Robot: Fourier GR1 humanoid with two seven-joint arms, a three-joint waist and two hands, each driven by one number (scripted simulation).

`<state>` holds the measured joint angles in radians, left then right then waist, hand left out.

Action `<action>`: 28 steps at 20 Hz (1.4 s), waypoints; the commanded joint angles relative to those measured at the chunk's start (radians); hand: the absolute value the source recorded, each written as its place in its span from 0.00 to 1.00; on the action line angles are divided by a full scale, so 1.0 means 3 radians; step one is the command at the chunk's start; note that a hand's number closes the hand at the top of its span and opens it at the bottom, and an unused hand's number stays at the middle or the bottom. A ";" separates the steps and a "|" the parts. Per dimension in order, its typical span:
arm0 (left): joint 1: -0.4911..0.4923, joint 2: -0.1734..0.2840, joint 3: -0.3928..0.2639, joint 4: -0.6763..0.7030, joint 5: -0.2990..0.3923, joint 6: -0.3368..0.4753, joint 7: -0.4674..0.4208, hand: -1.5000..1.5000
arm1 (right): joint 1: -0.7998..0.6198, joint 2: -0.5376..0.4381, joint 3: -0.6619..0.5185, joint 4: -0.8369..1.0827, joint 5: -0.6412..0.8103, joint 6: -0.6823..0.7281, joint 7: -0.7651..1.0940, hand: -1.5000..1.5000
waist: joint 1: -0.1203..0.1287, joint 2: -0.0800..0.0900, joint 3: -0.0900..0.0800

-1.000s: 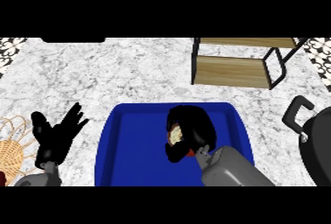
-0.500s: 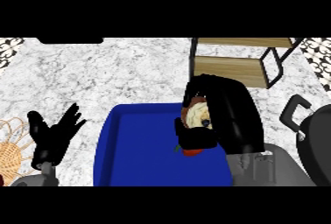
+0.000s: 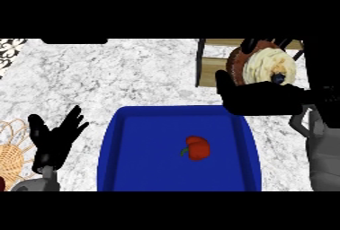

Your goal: Pick the cupcake from the tray and place it in the tiered shelf

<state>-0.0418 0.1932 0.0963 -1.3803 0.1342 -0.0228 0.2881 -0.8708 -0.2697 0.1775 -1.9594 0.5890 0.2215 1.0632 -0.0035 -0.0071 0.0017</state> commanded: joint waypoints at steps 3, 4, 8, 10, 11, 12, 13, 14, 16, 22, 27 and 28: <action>-0.0030 -0.0054 -0.0067 -0.0015 -0.0072 0.0070 0.0114 0.50 | -0.0582 -0.0292 -0.0605 0.0576 -0.0229 0.0338 0.0204 1.00 | 0.0027 0.0019 -0.0009; -0.0198 0.0047 0.0077 0.0260 0.0053 -0.0063 0.0096 0.50 | -0.0660 -0.0359 -0.0713 0.0626 -0.0351 0.0390 0.0102 1.00 | 0.0007 0.0025 -0.0010; 0.0018 -0.0068 -0.0043 0.0153 -0.0060 -0.0010 -0.0031 0.50 | -0.1031 -0.0517 -0.0951 0.1084 -0.0386 0.0403 0.0028 1.00 | 0.0033 0.0020 -0.0009; -0.0029 -0.0049 -0.0047 0.0043 -0.0067 0.0010 0.0048 0.50 | -0.1156 -0.0535 -0.0897 0.1550 -0.0243 0.0287 -0.0256 1.00 | 0.0062 0.0029 -0.0009; -0.0124 -0.0067 -0.0024 0.0203 -0.0079 0.0037 0.0046 0.50 | -0.0924 -0.0631 -0.0930 0.1409 -0.0260 0.0312 -0.0436 1.00 | 0.0025 0.0028 -0.0007; 0.0086 0.0019 0.0015 -0.0092 0.0002 -0.0051 0.0083 0.50 | -0.0883 -0.0728 -0.1058 0.1587 -0.0300 0.0284 -0.0643 1.00 | 0.0054 0.0027 -0.0006; -0.0093 -0.0026 -0.0004 0.0134 -0.0016 -0.0049 0.0058 0.50 | -0.1132 -0.0672 -0.1034 0.1973 -0.0236 0.0196 -0.0692 1.00 | 0.0069 0.0042 -0.0009; -0.0124 -0.0070 -0.0007 0.0124 -0.0040 0.0036 0.0118 0.50 | -0.1206 -0.0672 -0.0993 0.1954 -0.0276 0.0321 -0.0609 1.00 | 0.0051 0.0032 -0.0008; -0.0058 0.0044 0.0083 0.0116 0.0000 -0.0058 0.0067 0.50 | -0.1014 -0.0704 -0.1032 0.2011 -0.0294 0.0273 -0.0888 1.00 | 0.0043 0.0030 -0.0007; -0.0094 -0.0057 -0.0054 -0.0050 -0.0050 -0.0010 0.0232 0.50 | -0.1212 -0.0813 -0.0940 0.2711 -0.0159 0.0309 -0.1419 1.00 | 0.0074 0.0037 -0.0007; 0.0050 -0.0093 -0.0075 -0.0132 -0.0109 0.0023 0.0132 0.50 | -0.1304 -0.0776 -0.0894 0.3255 0.0072 0.0017 -0.1792 1.00 | 0.0095 0.0039 -0.0006; -0.0083 -0.0059 -0.0006 0.0235 -0.0131 -0.0022 -0.0043 0.50 | -0.1335 -0.0789 -0.0915 0.3228 0.0062 0.0050 -0.1743 1.00 | 0.0060 0.0039 -0.0008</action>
<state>-0.0637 0.1765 0.0947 -1.3719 0.1101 -0.0261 0.2863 -1.2459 -0.5068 -0.1017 -1.0742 0.5735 0.2705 0.5927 0.0189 0.0023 0.0030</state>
